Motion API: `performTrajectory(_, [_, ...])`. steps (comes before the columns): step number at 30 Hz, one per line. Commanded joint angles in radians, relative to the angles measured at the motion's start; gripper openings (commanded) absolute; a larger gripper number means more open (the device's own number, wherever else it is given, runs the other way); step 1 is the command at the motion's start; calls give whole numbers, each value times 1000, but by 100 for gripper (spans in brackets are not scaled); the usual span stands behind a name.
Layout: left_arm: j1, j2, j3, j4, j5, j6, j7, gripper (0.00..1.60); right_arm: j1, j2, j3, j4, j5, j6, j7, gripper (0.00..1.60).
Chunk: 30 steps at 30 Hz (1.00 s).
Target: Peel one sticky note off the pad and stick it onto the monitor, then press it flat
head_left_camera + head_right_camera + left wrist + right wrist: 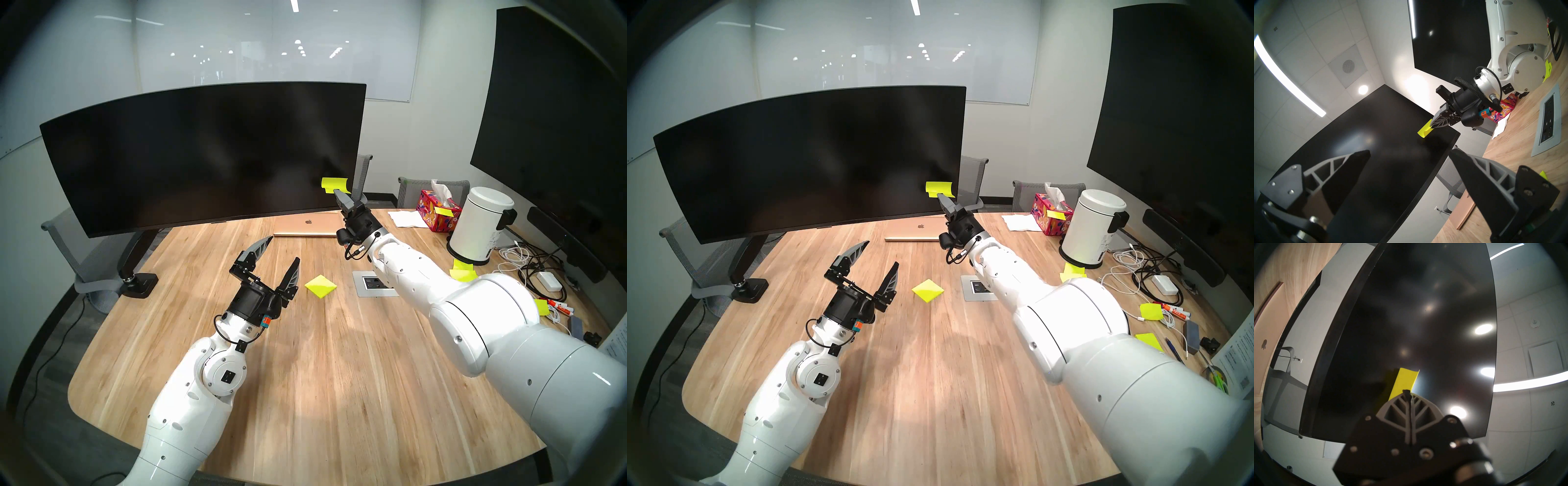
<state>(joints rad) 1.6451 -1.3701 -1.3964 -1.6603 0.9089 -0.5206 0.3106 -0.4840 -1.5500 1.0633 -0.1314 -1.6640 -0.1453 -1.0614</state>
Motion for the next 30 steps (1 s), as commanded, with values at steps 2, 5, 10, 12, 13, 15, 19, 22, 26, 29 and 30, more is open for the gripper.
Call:
performTrajectory(2, [-3,-2,1,-23,2,-1,3,160,36,-4,4,-13,2,2,-4,0])
performTrajectory(5, [-2,-2,1,-23,2,-1,3,160,37,-4,4,-12,0,2,-5,0])
performTrajectory(10, [-2,-2,1,-24,2,0,3,160,33,-4,4,-10,-1,4,-8,0])
performTrajectory(12, [-2,-3,1,-24,2,0,3,160,31,-4,2,-10,-4,3,-12,0])
performTrajectory(13, [-2,-3,1,-24,2,0,3,160,30,-4,1,-9,-4,3,-13,0])
performTrajectory(15, [-2,-3,1,-24,2,0,2,160,28,-4,-1,-9,-7,2,-15,0])
performTrajectory(19, [-2,-3,1,-24,2,0,2,160,28,-6,-5,-8,-13,5,-15,0])
performTrajectory(22, [-2,-3,1,-24,2,0,2,160,28,-9,-7,-8,-15,8,-15,160])
performTrajectory(26, [-2,-3,1,-25,2,0,2,160,28,-11,-5,-8,-14,9,-16,160])
performTrajectory(29, [-2,-3,0,-25,2,0,2,160,25,-9,-5,-8,-16,9,-21,160])
performTrajectory(30, [-2,-3,0,-25,2,0,2,160,25,-8,-7,-8,-18,6,-24,160])
